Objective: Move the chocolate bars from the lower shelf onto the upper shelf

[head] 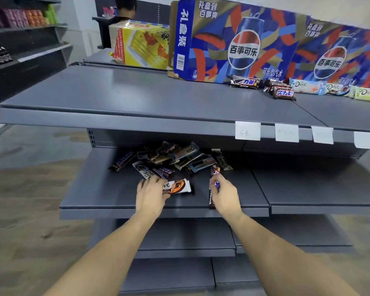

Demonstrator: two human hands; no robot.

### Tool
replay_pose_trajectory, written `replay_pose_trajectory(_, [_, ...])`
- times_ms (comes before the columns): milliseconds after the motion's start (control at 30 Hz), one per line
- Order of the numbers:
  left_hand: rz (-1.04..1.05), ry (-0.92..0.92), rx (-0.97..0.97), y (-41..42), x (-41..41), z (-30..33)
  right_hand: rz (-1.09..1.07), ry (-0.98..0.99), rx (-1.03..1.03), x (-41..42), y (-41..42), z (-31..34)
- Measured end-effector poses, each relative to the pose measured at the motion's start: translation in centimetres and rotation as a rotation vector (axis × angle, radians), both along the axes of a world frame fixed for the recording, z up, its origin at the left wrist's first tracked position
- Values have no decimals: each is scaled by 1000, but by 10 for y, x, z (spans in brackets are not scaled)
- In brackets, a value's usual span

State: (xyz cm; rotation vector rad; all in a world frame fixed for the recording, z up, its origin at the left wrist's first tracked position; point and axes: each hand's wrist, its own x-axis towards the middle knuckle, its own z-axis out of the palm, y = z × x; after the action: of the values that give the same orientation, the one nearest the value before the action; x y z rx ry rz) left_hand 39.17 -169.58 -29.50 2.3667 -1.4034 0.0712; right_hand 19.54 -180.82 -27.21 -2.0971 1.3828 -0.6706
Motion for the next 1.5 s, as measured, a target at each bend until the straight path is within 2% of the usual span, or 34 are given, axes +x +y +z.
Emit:
replay_pose_trajectory(167, [7, -5, -12, -2, -7, 7, 24, -67, 41, -2, -3, -3])
replay_pose_trajectory(433, [72, -83, 17, 3, -20, 21, -66, 0, -63, -15, -6, -3])
replay_pose_trajectory(533, [95, -96, 18, 6, -27, 24, -62, 87, -87, -20, -5, 3])
replay_pose_trajectory(633, [107, -105, 37, 10, -32, 28, -5, 214, -215, -22, -3, 5])
replay_pose_trajectory(733, [110, -120, 62, 13, -35, 32, 83, 244, -316, -21, -2, 3])
replay_pose_trajectory(900, [89, -110, 68, 7, -47, 33, 164, 319, -351, -33, -2, 8])
replay_pose_trajectory(1167, [-80, -131, 106, -38, -116, 47, 43, 366, -325, -122, -27, 17])
replay_pose_trajectory(1500, [-348, -220, 34, -111, -254, 72, -191, 336, -329, -268, -58, 43])
